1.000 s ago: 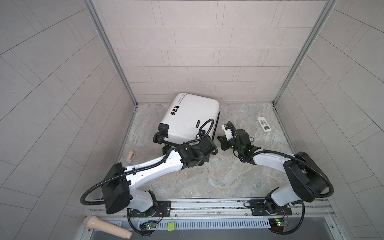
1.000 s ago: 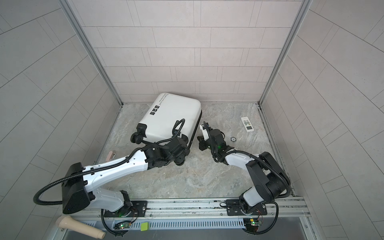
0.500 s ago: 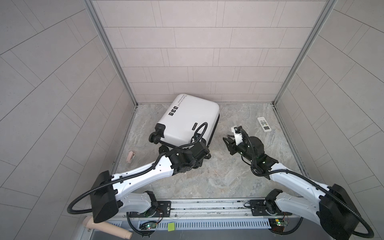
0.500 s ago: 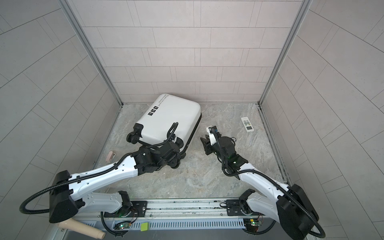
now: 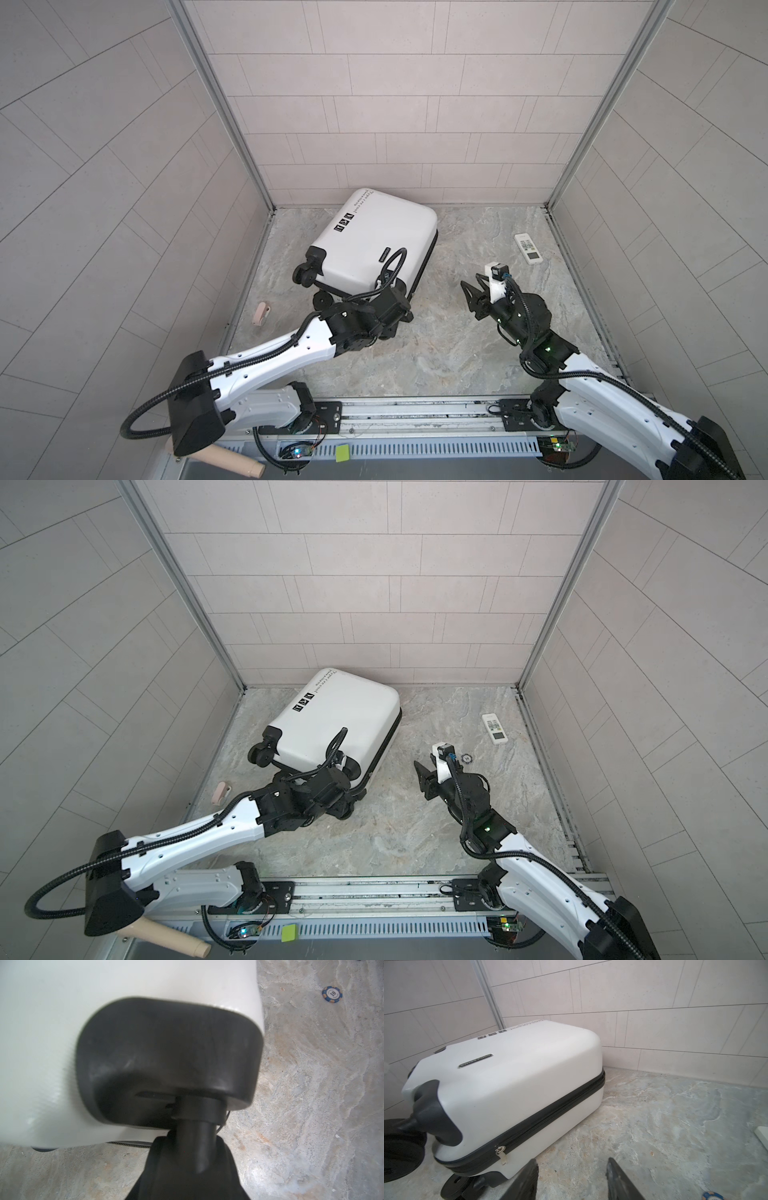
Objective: Pack the luggage
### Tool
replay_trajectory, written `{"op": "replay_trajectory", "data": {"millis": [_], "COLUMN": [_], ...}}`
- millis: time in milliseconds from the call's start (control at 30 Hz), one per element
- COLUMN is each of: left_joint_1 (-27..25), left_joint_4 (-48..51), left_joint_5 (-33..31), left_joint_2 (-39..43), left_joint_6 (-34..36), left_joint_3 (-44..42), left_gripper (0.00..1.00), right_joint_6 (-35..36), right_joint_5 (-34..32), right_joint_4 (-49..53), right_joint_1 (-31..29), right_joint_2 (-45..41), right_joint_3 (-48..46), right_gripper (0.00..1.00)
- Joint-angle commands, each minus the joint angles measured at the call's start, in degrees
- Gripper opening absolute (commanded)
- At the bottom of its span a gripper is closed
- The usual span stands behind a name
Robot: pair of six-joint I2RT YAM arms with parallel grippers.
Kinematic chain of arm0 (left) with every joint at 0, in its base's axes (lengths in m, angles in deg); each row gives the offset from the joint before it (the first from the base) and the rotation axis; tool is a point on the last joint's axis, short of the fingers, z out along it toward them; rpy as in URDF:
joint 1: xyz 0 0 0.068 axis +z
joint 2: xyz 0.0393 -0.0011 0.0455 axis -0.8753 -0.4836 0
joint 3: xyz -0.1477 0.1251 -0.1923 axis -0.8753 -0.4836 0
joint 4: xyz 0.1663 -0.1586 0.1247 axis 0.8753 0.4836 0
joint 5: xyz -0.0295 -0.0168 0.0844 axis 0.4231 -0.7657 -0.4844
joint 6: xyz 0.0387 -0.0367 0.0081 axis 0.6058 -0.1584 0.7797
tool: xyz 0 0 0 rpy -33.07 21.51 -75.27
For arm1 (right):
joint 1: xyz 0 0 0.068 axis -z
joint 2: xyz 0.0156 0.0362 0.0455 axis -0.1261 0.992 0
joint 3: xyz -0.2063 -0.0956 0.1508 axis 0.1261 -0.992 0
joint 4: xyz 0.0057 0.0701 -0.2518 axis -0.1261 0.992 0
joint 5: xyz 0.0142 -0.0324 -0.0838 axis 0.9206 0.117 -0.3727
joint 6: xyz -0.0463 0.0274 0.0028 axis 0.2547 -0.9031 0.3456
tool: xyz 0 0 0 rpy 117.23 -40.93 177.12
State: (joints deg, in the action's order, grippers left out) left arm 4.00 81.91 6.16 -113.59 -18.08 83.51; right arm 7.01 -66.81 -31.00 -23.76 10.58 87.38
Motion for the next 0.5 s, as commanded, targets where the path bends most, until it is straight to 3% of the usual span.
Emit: {"op": "replay_trajectory", "data": {"millis": [0,100,167,233,367,467], "left_joint_1": [1.69,1.88,1.97,2.06,2.32,2.46], "left_joint_4": [1.78,2.07,2.18,2.27,2.51,2.75], "left_joint_5": [-7.15,-7.34,-7.48,-7.49,-7.53,-7.16], "left_joint_2": [3.45,4.38,4.99,5.49,5.86,5.85], "left_joint_6": [-5.4,-6.25,-6.71,-6.91,-7.09,-7.43], "left_joint_3": [-1.07,-1.72,-1.92,-2.26,-2.54,-2.28], "left_gripper": [0.0,0.0,0.0,0.0,0.0,0.0], "right_joint_6": [-0.77,-2.93,-3.8,-2.05,1.67,2.06], "right_joint_5": [-3.38,-3.61,-5.05,-2.36,7.25,13.28], "right_joint_4": [4.01,1.53,-0.79,-3.34,-6.12,-11.76], "right_joint_1": [0.07,0.22,0.17,0.18,-0.06,-1.36], "right_joint_2": [0.77,-0.67,-2.04,-2.43,3.76,11.84], "right_joint_3": [2.95,0.92,-0.81,-2.24,-1.15,-0.7], "right_gripper": [0.51,0.58,0.69,0.78,0.67,0.65]}}
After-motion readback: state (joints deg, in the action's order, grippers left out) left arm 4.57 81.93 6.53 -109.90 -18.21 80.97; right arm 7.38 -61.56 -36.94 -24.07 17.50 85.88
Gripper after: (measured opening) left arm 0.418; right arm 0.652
